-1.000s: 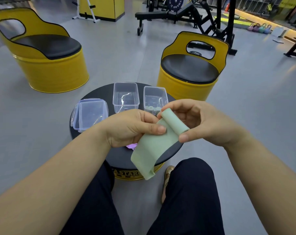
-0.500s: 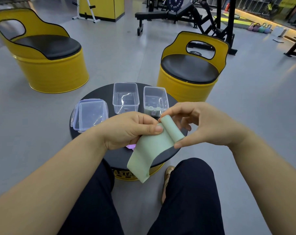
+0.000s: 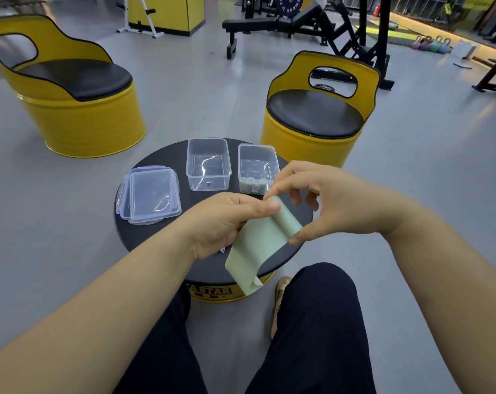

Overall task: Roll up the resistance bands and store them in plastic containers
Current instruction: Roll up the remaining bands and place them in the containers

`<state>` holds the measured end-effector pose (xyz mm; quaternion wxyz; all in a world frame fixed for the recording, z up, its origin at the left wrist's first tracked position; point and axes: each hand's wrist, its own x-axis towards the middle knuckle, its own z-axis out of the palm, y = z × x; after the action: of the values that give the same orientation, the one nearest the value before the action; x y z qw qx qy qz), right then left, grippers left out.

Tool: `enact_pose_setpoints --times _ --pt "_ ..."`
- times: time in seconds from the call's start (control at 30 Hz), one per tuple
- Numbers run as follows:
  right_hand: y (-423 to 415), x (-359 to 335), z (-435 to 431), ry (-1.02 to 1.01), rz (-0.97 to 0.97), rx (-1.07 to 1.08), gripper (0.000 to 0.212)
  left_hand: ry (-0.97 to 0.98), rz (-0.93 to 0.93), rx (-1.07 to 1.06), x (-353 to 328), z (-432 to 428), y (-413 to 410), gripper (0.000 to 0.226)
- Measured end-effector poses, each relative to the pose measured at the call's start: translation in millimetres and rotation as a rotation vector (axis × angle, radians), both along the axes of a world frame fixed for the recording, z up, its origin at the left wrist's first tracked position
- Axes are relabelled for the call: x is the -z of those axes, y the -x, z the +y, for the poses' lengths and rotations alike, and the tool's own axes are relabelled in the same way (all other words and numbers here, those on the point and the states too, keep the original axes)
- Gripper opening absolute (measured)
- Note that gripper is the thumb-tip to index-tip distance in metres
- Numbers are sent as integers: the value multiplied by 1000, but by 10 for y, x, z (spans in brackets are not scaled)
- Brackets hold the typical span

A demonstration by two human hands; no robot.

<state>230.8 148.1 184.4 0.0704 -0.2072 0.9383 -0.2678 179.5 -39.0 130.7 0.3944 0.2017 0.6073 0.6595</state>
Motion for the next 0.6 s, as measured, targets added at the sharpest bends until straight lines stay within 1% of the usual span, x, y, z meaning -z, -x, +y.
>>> enact_pose_setpoints --times 0.13,0.2,0.23,0.3,0.4,0.5,0.57,0.6 --pt "12 50 6 6 12 36 60 13 47 -83 1 45 -14 21" --pt "-2 73 16 57 -25 67 64 3 57 -107 -1 42 -8 24" --pt "-19 89 15 123 -63 96 65 0 62 -123 2 37 0 28" --pt "-48 144 -11 323 -130 192 64 -12 61 -168 11 30 22 35" --pt "-69 308 -122 594 -120 404 48 -62 28 -259 6 32 27 32" --pt "-73 449 -263 767 -94 538 40 -95 36 -313 7 46 14 31" --pt "-63 496 -328 850 -59 575 36 -116 35 -333 5 52 4 32" --pt "-54 505 -347 870 -37 586 29 -122 37 -341 0 52 0 34"
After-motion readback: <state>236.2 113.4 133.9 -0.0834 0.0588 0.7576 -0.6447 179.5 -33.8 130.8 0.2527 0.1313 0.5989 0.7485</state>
